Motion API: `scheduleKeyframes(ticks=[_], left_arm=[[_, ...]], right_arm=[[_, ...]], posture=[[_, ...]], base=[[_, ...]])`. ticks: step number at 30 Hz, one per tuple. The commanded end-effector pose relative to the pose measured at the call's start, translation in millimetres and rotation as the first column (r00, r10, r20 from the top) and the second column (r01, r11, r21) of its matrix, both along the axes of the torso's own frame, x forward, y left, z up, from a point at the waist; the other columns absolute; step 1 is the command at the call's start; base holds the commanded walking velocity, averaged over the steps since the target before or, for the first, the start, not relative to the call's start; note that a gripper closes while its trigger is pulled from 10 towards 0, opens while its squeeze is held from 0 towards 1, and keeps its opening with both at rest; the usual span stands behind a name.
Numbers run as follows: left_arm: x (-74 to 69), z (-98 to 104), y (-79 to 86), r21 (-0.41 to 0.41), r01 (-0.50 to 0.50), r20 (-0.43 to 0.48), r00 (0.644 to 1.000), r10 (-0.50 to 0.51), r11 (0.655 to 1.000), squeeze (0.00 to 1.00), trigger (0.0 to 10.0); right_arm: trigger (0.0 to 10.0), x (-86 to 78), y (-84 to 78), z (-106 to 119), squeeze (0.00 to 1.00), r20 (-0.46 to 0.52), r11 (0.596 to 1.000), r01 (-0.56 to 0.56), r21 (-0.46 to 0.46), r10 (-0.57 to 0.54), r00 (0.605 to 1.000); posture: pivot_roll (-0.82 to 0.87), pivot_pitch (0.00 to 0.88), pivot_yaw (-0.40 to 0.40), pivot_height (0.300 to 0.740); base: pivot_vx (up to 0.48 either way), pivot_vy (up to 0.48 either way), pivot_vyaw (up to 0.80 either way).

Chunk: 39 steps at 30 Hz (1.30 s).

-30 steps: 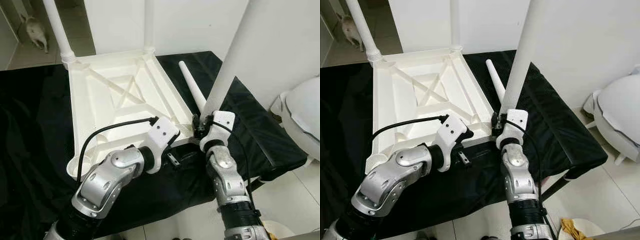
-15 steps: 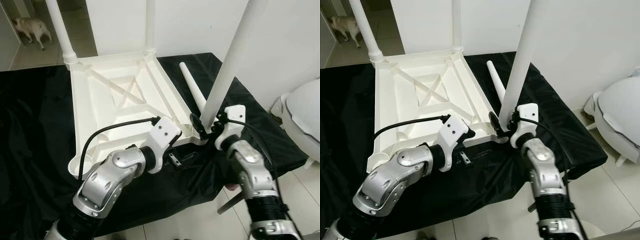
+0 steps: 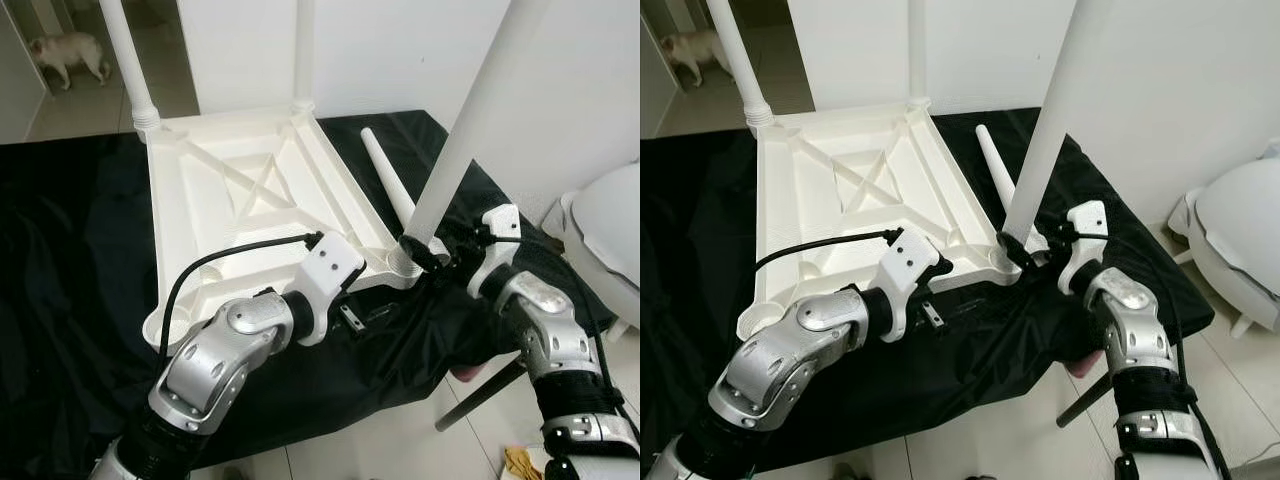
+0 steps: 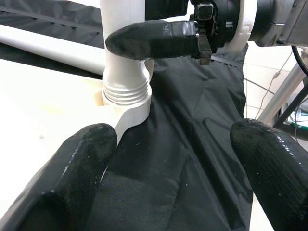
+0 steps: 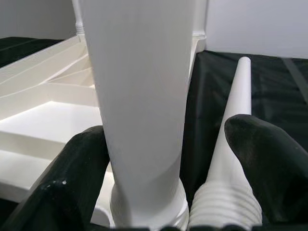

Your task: Building children table

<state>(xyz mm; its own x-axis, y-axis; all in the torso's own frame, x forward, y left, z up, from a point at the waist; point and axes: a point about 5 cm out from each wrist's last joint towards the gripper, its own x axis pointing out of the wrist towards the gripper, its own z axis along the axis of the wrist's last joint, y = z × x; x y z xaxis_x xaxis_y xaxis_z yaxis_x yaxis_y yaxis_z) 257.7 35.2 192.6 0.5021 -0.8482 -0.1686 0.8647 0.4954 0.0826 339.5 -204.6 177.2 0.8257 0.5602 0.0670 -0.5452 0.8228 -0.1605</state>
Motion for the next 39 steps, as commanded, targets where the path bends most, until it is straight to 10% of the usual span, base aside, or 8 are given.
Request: scheduleKeyframes(ticks=[1, 21, 22, 24, 25, 35, 36, 39], left_arm=[[-1.0, -1.3, -1.1, 0.009, 0.023, -0.006, 1.000, -0.023, 1.000, 0.00, 10.0], [0.3, 2.5, 5.9, 0.000, -0.029, -0.004, 1.000, 0.029, 1.000, 0.00, 10.0], [0.6, 2.9, 6.6, 0.001, -0.031, -0.003, 0.999, 0.032, 1.000, 0.00, 10.0], [0.8, 3.2, 7.0, 0.001, -0.033, -0.003, 0.999, 0.033, 0.999, 0.00, 10.0], [0.9, 3.3, 7.4, 0.001, -0.034, -0.002, 0.999, 0.034, 0.999, 0.00, 10.0], [1.5, 3.9, 6.6, -0.001, -0.031, -0.004, 1.000, 0.031, 1.000, 0.00, 10.0], [1.3, 3.9, 6.5, -0.001, -0.030, -0.005, 1.000, 0.030, 1.000, 0.00, 10.0], [1.2, 3.7, 6.6, -0.001, -0.028, -0.006, 1.000, 0.028, 1.000, 0.00, 10.0]], right_arm=[[10.0, 3.3, 2.5, -4.5, 0.00, -0.013, 1.000, -0.019, 0.005, 0.020, 1.000], [10.0, 18.7, 26.3, -18.8, 0.00, -0.026, 0.997, -0.066, 0.039, 0.067, 0.997], [4.8, 19.6, 26.1, -18.7, 0.00, -0.024, 0.997, -0.062, 0.041, 0.063, 0.998], [3.9, 20.0, 25.8, -18.4, 0.00, -0.022, 0.997, -0.061, 0.044, 0.062, 0.998], [0.0, 20.2, 25.1, -17.6, 0.00, -0.018, 0.997, -0.059, 0.052, 0.060, 0.998], [0.0, 14.5, 18.2, -22.4, 0.00, -0.018, 0.997, -0.053, 0.048, 0.054, 0.998], [10.0, 13.3, 19.3, -24.5, 0.00, -0.029, 0.998, -0.040, 0.050, 0.042, 0.999], [10.0, 12.1, 23.4, -26.4, 0.00, -0.037, 0.998, -0.022, 0.065, 0.024, 0.999]], posture=[[-0.05, 0.044, -0.010, 0.740], [-0.01, 0.080, -0.012, 0.740], [-0.01, 0.080, -0.009, 0.740], [-0.01, 0.081, -0.009, 0.740], [-0.01, 0.083, -0.010, 0.740], [-0.02, 0.091, -0.009, 0.740], [-0.02, 0.091, -0.008, 0.740], [-0.02, 0.092, -0.006, 0.740]], base=[[0.000, 0.000, 0.00], [0.000, 0.000, 0.00], [0.000, 0.000, 0.00], [0.000, 0.000, 0.00], [0.000, 0.000, 0.00], [0.000, 0.000, 0.00], [0.000, 0.000, 0.00], [0.000, 0.000, 0.00]])
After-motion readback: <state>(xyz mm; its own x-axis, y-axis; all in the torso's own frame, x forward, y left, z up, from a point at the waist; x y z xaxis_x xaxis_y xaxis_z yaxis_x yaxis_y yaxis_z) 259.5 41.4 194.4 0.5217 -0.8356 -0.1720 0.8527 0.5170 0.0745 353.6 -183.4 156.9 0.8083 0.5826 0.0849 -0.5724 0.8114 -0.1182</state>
